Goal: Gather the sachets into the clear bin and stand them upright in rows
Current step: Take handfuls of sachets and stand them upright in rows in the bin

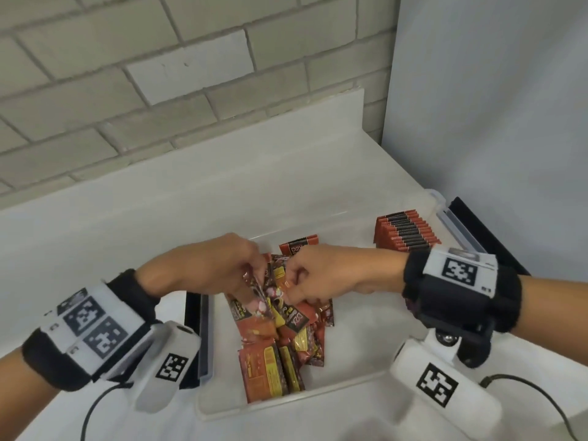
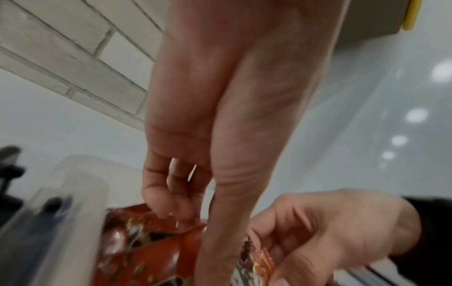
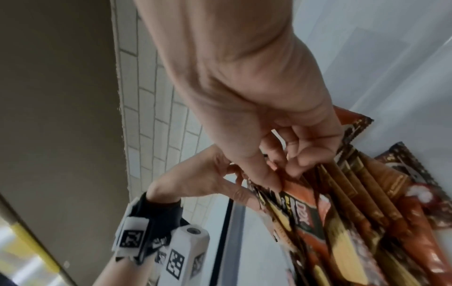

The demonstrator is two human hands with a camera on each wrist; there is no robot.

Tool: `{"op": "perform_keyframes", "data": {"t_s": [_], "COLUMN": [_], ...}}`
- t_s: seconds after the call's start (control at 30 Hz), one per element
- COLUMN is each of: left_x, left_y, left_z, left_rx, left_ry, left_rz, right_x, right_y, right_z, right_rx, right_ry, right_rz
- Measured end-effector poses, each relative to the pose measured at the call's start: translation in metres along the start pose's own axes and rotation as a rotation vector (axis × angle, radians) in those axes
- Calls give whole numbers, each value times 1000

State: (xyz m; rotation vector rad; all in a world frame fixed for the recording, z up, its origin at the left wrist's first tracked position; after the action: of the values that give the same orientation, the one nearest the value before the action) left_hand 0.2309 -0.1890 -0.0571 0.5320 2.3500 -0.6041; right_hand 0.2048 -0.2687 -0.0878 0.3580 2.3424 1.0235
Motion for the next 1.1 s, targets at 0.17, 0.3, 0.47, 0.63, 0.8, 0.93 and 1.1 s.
{"op": "perform_keyframes", "data": {"t_s": [0.17,0.3,0.47,0.63,0.8,0.93,1.1], "left_x": [-37,-51,-55,-58,-53,-41,-20], "left_y": [-8,-28,-54,-87,-103,-109,-134], "left_z": [-17,-15,3,26,47,64,75], "left_rx": [53,186,242,298,307,326,516], "left_ry": [-68,-86,-43,-96,-110,-25,202], "left_rz": [-215,-456,-767,-838,-913,-1104,-1351], "right_x": [-27,-41,-59,-63,-70,-74,-76], "right_y": [4,0,-23,-45,-76,-80,-72], "right_z": [-28,-52,-81,-105,-122,-134,-139], "right_rx": [-66,-202,-317,-344,-306,-377,-447], "right_ry": [-115,-177,-342,-451,-600,-616,-700], "right_rz": [275,553,810,728,709,664,502]}}
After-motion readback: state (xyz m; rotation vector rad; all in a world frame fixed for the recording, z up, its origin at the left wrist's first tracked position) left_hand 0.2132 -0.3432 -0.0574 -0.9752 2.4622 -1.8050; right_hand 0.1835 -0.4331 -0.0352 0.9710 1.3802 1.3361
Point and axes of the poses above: each hand's wrist, its own z-axis towards the middle knuckle, its own x-axis out of the palm, y = z × x, the point moved 9 cm from there along z, towards the middle knuckle, and after that the axes turned 10 degrees about y, right-handed, at the moved point
